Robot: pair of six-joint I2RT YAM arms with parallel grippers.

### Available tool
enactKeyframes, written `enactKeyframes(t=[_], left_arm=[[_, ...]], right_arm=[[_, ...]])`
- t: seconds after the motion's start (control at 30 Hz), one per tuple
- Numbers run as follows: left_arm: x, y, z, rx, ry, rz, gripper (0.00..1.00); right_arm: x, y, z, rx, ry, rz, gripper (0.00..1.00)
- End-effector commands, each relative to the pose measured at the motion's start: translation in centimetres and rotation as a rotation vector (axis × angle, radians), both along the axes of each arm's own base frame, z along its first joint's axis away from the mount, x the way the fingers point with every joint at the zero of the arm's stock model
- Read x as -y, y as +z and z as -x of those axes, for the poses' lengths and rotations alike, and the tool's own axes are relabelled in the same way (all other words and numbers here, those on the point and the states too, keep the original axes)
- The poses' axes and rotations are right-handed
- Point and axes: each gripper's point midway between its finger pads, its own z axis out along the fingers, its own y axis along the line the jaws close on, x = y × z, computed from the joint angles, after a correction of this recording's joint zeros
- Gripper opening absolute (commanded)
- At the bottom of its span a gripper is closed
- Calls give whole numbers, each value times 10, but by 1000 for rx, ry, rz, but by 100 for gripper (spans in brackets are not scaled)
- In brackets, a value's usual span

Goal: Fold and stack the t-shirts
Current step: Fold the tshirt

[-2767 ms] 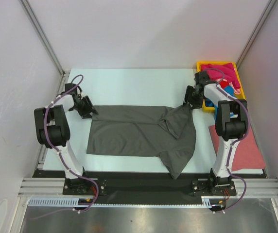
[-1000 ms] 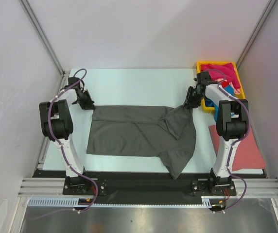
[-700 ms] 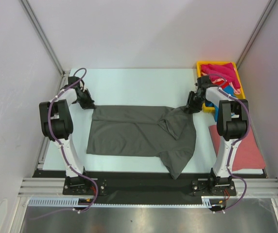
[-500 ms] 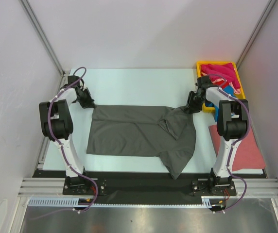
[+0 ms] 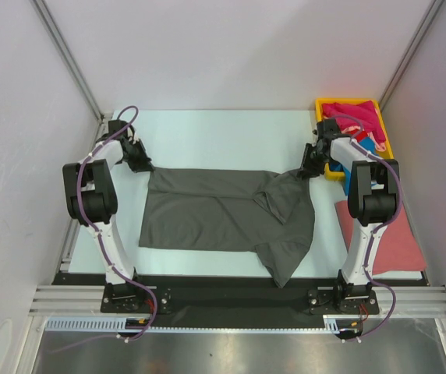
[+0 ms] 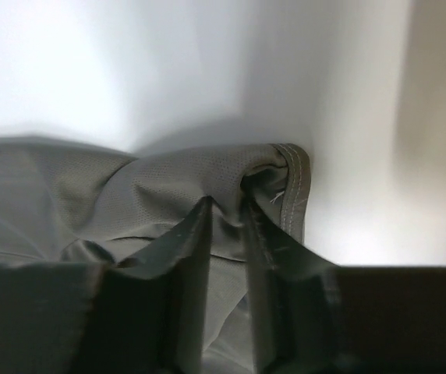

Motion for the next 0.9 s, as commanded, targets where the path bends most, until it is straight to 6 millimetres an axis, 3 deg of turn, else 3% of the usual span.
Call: enactKeyframes(t=[0.0,0.13,0.23,0.4,0.57,0.87], left_arm=[[4,15,-14,52,-17,7,0],[2,15,-16,56,-10,6,0],[0,17,-17,62,1,3,0],[-4,17,-22,75,30,13,0],[-7,16,-28,82,45,10,1],[-11,15,-39,102,50,16,3]], right_arm=[[-4,16,-18,62,-13,-22,25],[10,22,-25,78,-57,3,1],[27,29,-29,101,-103,35,0],[33,38,-41,147,-104,33,0],[28,18,-45,101,-64,17,0],[27,11,-45,85,-51,18,0]])
